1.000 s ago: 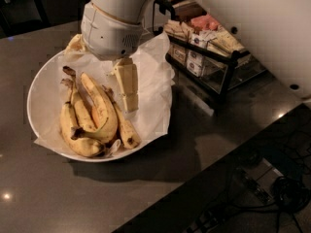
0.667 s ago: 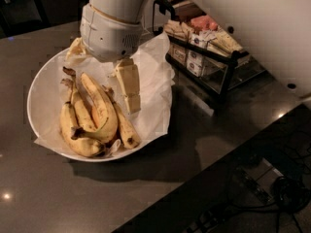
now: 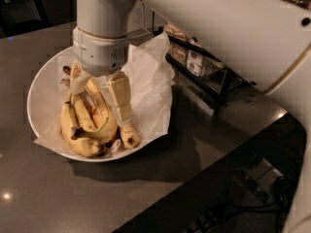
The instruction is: Pick banana from white bowl
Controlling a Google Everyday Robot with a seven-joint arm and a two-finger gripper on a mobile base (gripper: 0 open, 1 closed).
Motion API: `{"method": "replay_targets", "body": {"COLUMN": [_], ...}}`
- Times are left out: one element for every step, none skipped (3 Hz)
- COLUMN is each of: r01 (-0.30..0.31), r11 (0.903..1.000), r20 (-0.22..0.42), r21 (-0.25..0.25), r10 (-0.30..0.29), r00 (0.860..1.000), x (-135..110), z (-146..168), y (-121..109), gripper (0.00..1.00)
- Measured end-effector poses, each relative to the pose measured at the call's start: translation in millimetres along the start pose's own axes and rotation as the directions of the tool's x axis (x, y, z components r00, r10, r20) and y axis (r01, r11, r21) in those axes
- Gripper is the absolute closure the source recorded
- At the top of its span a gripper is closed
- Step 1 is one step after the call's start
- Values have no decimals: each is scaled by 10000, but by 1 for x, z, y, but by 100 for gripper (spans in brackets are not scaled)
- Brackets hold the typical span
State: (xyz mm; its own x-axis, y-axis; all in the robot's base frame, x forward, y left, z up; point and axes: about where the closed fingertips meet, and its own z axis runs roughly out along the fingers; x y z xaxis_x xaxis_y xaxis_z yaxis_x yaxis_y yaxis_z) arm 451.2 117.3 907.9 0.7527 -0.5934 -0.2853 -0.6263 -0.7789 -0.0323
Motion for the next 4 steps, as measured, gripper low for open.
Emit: {"method": "replay_targets", "body": {"r01": [12,-82,-79,291], "r11": [9993,9981,9979,9965], "r20": [-329,-576,-642,-878], "r21": [-383,-617,-637,-787], "r10": [-24,46,39,-360], "r00": [9995,9983,9979,9955], "x": [8,14,16,10], "z": [13,22,23,25], "y": [1,9,11,9], "gripper": [19,18,17,17]}}
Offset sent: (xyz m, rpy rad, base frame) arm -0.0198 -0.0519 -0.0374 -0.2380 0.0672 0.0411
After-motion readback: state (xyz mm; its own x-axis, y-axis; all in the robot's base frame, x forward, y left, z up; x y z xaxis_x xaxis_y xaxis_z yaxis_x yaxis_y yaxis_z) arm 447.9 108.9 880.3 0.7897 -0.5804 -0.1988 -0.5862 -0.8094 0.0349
